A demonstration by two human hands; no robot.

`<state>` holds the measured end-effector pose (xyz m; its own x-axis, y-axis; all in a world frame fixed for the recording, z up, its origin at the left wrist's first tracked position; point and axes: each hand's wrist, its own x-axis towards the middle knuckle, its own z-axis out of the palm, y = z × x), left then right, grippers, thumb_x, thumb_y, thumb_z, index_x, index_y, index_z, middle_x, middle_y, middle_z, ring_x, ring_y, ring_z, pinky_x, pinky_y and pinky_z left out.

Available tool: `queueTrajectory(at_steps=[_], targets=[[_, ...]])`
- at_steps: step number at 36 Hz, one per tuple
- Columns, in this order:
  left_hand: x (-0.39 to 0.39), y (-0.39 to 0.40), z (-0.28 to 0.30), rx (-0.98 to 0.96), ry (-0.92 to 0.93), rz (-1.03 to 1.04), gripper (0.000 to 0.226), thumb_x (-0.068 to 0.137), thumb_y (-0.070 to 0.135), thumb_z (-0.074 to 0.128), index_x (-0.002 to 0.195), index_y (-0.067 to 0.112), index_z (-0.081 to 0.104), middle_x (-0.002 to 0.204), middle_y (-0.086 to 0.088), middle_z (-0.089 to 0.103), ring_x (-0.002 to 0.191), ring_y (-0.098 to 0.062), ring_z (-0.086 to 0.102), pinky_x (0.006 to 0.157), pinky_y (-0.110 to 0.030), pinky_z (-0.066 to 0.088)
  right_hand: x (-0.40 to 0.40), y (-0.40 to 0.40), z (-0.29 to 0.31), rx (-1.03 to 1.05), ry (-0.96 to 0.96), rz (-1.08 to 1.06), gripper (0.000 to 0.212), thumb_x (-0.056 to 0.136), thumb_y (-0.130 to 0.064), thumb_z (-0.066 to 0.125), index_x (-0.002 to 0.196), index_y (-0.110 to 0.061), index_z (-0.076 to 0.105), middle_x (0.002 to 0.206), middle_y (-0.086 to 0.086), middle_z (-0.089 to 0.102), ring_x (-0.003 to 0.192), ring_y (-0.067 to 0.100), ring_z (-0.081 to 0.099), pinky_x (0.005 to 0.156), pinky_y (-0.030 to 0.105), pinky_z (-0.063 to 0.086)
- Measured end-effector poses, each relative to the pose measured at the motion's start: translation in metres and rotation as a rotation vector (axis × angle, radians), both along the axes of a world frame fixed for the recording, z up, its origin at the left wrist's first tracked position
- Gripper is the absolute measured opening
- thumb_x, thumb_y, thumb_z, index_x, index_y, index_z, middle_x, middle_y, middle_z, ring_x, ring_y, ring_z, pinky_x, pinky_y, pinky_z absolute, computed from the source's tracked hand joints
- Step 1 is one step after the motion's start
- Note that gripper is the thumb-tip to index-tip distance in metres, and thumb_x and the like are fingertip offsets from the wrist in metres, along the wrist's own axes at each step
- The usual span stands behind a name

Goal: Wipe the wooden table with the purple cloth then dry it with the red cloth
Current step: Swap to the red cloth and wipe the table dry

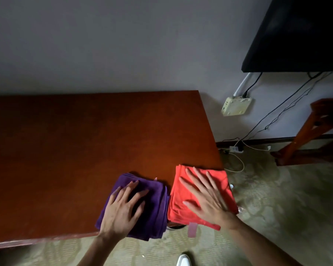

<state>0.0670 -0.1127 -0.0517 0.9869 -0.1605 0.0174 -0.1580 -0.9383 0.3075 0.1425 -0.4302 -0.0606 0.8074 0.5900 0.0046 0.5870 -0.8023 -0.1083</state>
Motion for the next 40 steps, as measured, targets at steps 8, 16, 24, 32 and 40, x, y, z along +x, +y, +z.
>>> queueTrajectory(at_steps=[8,16,24,32,40], targets=[[0.109,0.022,0.006,0.068,0.023,0.134,0.047,0.098,0.044,0.032,0.126,0.025,0.064,0.123,-0.010,0.059,0.103,-0.034,0.058,0.084,-0.045,0.046,0.062,-0.006,0.003,-0.027,0.061,0.251,0.073,0.099,-0.067,0.041,0.162,-0.043,0.013,0.174,-0.006,0.001,0.160,0.016,-0.001,0.126,0.059,0.012],[0.171,0.046,-0.007,0.012,-0.019,0.010,0.047,0.098,0.049,0.036,0.141,0.037,0.052,0.147,0.006,0.047,0.114,-0.019,0.051,0.090,-0.042,0.043,0.205,0.008,0.001,-0.036,0.040,0.489,0.064,0.102,-0.058,0.043,0.161,-0.041,0.025,0.173,-0.007,0.006,0.160,0.015,0.002,0.128,0.055,0.008],[0.177,0.066,-0.024,0.015,0.031,-0.092,0.050,0.106,0.050,0.023,0.155,0.043,0.030,0.166,0.009,0.021,0.153,-0.007,0.018,0.121,-0.025,0.009,0.368,0.026,-0.003,-0.032,-0.030,0.416,0.061,0.104,-0.057,0.033,0.161,-0.036,0.027,0.173,-0.005,0.012,0.160,0.018,0.011,0.126,0.058,0.016],[0.180,0.067,-0.023,-0.026,0.025,-0.112,0.050,0.105,0.046,0.031,0.154,0.038,0.035,0.164,0.005,0.028,0.153,-0.010,0.024,0.124,-0.031,0.014,0.461,0.036,0.008,-0.069,-0.024,0.408,0.064,0.105,-0.063,0.020,0.161,-0.033,0.026,0.171,0.001,0.019,0.158,0.024,0.020,0.124,0.059,0.023],[0.177,0.069,-0.022,-0.031,0.002,-0.142,0.049,0.105,0.049,0.029,0.153,0.039,0.038,0.163,0.006,0.030,0.153,-0.008,0.021,0.124,-0.030,0.013,0.432,0.042,0.002,0.085,-0.012,0.021,0.076,0.093,-0.073,0.022,0.159,-0.038,0.030,0.170,-0.004,0.023,0.158,0.023,0.019,0.125,0.057,0.018]])
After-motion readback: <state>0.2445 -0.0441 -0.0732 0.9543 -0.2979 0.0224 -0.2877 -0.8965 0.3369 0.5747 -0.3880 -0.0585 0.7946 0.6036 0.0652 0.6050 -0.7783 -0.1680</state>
